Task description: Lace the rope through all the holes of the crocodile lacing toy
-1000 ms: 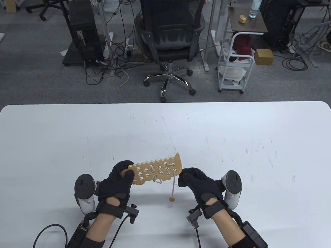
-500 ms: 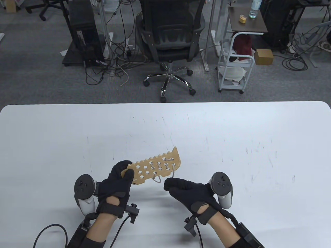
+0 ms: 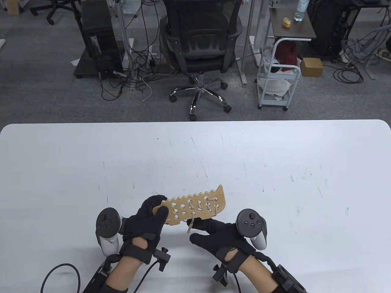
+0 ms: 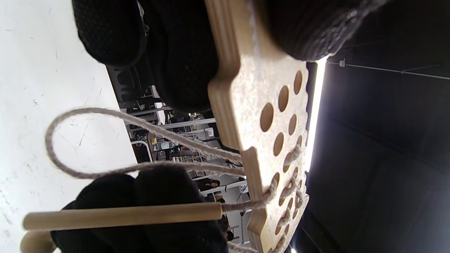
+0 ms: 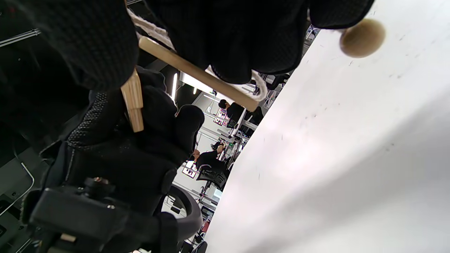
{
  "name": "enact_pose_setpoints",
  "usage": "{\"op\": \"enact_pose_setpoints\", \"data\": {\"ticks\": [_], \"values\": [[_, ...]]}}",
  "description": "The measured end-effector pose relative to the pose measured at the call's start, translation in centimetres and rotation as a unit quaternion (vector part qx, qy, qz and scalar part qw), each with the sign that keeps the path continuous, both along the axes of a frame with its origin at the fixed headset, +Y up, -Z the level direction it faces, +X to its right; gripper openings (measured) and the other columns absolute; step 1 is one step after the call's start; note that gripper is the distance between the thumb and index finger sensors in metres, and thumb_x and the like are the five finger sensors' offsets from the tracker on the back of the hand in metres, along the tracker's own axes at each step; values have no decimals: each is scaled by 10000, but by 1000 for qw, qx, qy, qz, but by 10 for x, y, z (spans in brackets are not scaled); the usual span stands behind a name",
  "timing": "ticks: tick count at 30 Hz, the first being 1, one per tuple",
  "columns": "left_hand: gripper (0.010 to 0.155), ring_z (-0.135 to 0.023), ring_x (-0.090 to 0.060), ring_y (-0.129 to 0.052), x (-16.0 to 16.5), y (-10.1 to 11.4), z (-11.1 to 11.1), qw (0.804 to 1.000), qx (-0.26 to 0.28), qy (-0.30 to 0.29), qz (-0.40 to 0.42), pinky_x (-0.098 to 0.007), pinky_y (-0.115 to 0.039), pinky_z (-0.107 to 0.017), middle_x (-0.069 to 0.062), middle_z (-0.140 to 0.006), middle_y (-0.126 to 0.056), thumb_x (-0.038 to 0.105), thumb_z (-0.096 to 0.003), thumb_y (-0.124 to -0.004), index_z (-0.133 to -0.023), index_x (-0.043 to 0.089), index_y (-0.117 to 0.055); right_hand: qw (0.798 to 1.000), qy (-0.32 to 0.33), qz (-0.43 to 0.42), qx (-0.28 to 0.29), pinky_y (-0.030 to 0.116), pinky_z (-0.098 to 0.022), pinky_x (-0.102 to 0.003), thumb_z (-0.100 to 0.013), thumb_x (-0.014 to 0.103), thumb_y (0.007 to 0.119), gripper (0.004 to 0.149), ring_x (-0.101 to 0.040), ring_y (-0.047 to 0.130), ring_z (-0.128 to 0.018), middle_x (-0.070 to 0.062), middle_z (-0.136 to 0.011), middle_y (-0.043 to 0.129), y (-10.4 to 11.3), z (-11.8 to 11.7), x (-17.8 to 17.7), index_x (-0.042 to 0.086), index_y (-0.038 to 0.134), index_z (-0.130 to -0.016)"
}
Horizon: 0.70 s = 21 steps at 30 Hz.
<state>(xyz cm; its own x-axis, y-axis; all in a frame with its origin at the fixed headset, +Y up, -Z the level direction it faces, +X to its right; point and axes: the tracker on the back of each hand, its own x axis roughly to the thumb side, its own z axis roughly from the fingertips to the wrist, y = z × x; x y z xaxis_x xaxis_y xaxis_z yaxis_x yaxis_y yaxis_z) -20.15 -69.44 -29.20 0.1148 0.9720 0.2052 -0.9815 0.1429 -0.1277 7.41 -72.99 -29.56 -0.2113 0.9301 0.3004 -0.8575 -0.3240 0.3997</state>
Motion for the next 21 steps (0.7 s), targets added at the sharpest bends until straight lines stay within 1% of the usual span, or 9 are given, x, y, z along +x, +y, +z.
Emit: {"op": "enact_pose_setpoints", "data": {"ticks": [4, 9, 13, 21], "values": [[536, -523, -178, -1034, 3, -1, 1, 1000, 1, -5, -2, -467, -799, -581, 49, -755, -922, 476, -410, -808, -894, 266, -709, 1000, -8, -8, 2, 571, -614, -646, -442, 408, 888, 521, -431, 803, -808, -146, -898, 876, 0, 0, 0, 162, 818, -895], [538, -525, -178, -1033, 3, -1, 1, 1000, 0, -4, -1, -466, -797, -583, 50, -757, -919, 477, -410, -807, -896, 266, -706, 1000, -16, -26, -1, 585, -610, -634, -446, 380, 890, 412, -401, 839, -773, -102, -820, 927, 1, 0, 2, 206, 879, -819], [536, -527, -178, -1032, 1, -1, 0, 1000, 0, 0, 1, -465, -796, -584, 51, -759, -917, 475, -412, -804, -896, 268, -705, 999, -19, -34, 0, 590, -607, -634, -439, 367, 898, 387, -393, 857, -756, -93, -794, 945, 2, -1, 3, 219, 906, -796], [536, -527, -182, -1029, -11, -5, -7, 1000, -9, 26, 4, -465, -792, -586, 49, -756, -918, 473, -410, -806, -895, 266, -708, 999, -30, -35, 7, 589, -612, -630, -435, 374, 904, 398, -377, 869, -729, -77, -762, 950, 5, -2, 8, 225, 923, -803]]}}
